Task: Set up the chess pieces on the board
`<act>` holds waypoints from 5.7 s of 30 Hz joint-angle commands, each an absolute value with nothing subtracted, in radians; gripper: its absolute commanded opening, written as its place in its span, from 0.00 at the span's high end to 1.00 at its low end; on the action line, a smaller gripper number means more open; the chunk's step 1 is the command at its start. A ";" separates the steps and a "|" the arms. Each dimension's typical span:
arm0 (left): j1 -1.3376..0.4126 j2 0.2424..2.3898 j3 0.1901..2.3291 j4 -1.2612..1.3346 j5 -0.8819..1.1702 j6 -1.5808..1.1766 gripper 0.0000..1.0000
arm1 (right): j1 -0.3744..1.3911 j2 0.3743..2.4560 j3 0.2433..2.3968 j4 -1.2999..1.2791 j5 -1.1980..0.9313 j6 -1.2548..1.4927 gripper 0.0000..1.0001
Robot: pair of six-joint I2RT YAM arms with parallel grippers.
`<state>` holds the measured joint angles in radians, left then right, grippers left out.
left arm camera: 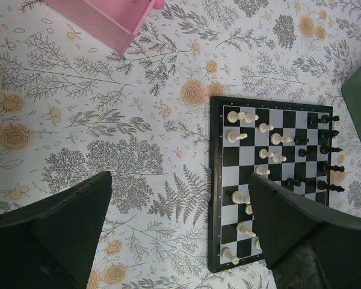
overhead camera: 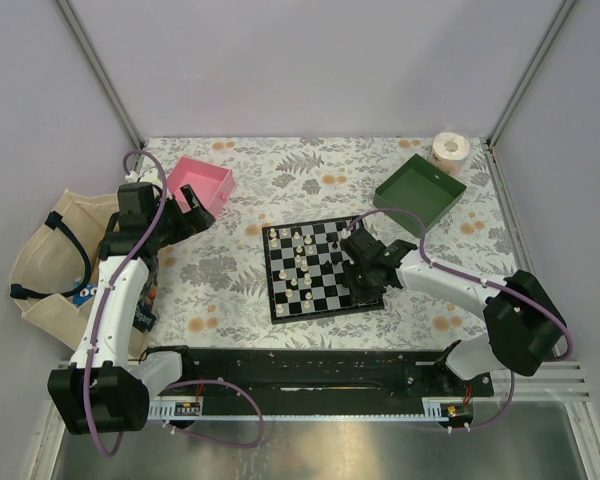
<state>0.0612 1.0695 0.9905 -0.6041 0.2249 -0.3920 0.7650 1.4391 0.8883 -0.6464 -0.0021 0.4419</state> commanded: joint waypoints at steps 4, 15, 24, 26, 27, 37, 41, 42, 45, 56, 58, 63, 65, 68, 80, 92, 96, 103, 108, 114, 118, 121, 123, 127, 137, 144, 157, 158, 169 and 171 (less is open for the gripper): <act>0.069 1.068 1.005 -0.572 0.241 -0.387 0.01 | 0.775 1.465 0.930 -0.627 0.026 0.439 0.66; 0.069 1.068 1.005 -0.574 0.242 -0.387 0.01 | 0.773 1.488 0.939 -0.614 0.037 0.434 0.71; 0.069 1.068 1.005 -0.574 0.242 -0.387 0.01 | 0.773 1.500 0.945 -0.615 0.069 0.439 0.76; 0.069 1.068 1.005 -0.572 0.241 -0.387 0.01 | 0.775 1.499 0.945 -0.618 0.083 0.442 0.80; 0.069 1.068 1.003 -0.572 0.242 -0.385 0.01 | 0.775 1.496 0.943 -0.617 0.084 0.442 0.81; 0.069 1.069 1.005 -0.574 0.245 -0.387 0.01 | 0.773 1.485 0.942 -0.626 0.106 0.451 0.84; 0.068 1.068 1.002 -0.574 0.244 -0.387 0.01 | 0.775 1.489 0.940 -0.626 0.126 0.457 0.84; 0.069 1.068 1.003 -0.574 0.245 -0.387 0.01 | 0.775 1.486 0.942 -0.627 0.136 0.463 0.84; 0.069 1.068 1.002 -0.574 0.245 -0.387 0.01 | 0.775 1.477 0.939 -0.624 0.133 0.465 0.84; 0.069 1.071 1.003 -0.574 0.250 -0.387 0.01 | 0.775 1.486 0.933 -0.621 0.123 0.469 0.74; 0.068 1.072 1.005 -0.575 0.250 -0.387 0.01 | 0.775 1.480 0.936 -0.621 0.120 0.471 0.67; 0.069 1.072 1.005 -0.572 0.250 -0.387 0.01 | 0.773 1.463 0.962 -0.618 0.117 0.448 0.62; 0.067 1.071 1.005 -0.574 0.250 -0.387 0.01 | 0.773 1.459 0.988 -0.624 0.109 0.434 0.61; 0.069 1.071 1.003 -0.572 0.252 -0.387 0.01 | 0.775 1.445 1.015 -0.629 0.107 0.425 0.58; 0.069 1.069 1.006 -0.574 0.258 -0.384 0.01 | 0.770 1.531 1.091 -0.627 0.181 0.391 0.53; 0.069 1.071 1.006 -0.574 0.253 -0.383 0.01 | 0.750 1.588 1.092 -0.592 0.137 0.382 0.57; 0.068 1.074 1.006 -0.574 0.253 -0.383 0.01 | 0.745 1.597 1.095 -0.595 0.126 0.379 0.61; 0.069 1.075 1.006 -0.574 0.256 -0.383 0.01 | 0.744 1.608 1.098 -0.595 0.107 0.373 0.68; 0.068 1.074 1.006 -0.575 0.256 -0.382 0.01 | 0.742 1.603 1.111 -0.606 0.110 0.367 0.80; 0.069 1.072 1.006 -0.575 0.256 -0.380 0.01 | 0.729 1.507 1.117 -0.623 0.170 0.365 0.82; 0.069 1.072 1.006 -0.572 0.258 -0.383 0.01 | 0.697 1.422 1.135 -0.630 0.193 0.361 0.82; 0.069 1.072 1.006 -0.574 0.258 -0.382 0.01 | 0.666 1.382 1.150 -0.638 0.198 0.356 0.82; 0.069 1.071 1.006 -0.574 0.258 -0.383 0.01 | 0.649 1.361 1.158 -0.652 0.204 0.350 0.82; 0.069 1.066 1.005 -0.574 0.256 -0.382 0.01 | 0.623 1.342 1.155 -0.670 0.204 0.344 0.82; 0.071 1.071 1.005 -0.572 0.256 -0.383 0.01 | 0.603 1.367 1.065 -0.675 0.160 0.374 0.83; 0.069 1.074 1.006 -0.574 0.259 -0.383 0.01 | 0.603 1.402 1.020 -0.654 0.143 0.394 0.83; 0.069 1.075 1.006 -0.575 0.259 -0.383 0.01 | 0.604 1.489 1.012 -0.594 0.138 0.400 0.83; 0.069 1.072 1.006 -0.575 0.261 -0.383 0.01 | 0.604 1.493 1.014 -0.595 0.141 0.397 0.83; 0.069 1.074 1.006 -0.574 0.261 -0.383 0.01 | 0.604 1.519 1.008 -0.597 0.158 0.406 0.82; 0.069 1.075 1.006 -0.572 0.259 -0.382 0.01 | 0.604 1.520 1.008 -0.598 0.172 0.408 0.82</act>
<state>0.0620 1.0756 0.9905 -0.6041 0.2371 -0.3916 0.6086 1.5173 1.0054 -0.6136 0.1398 0.3931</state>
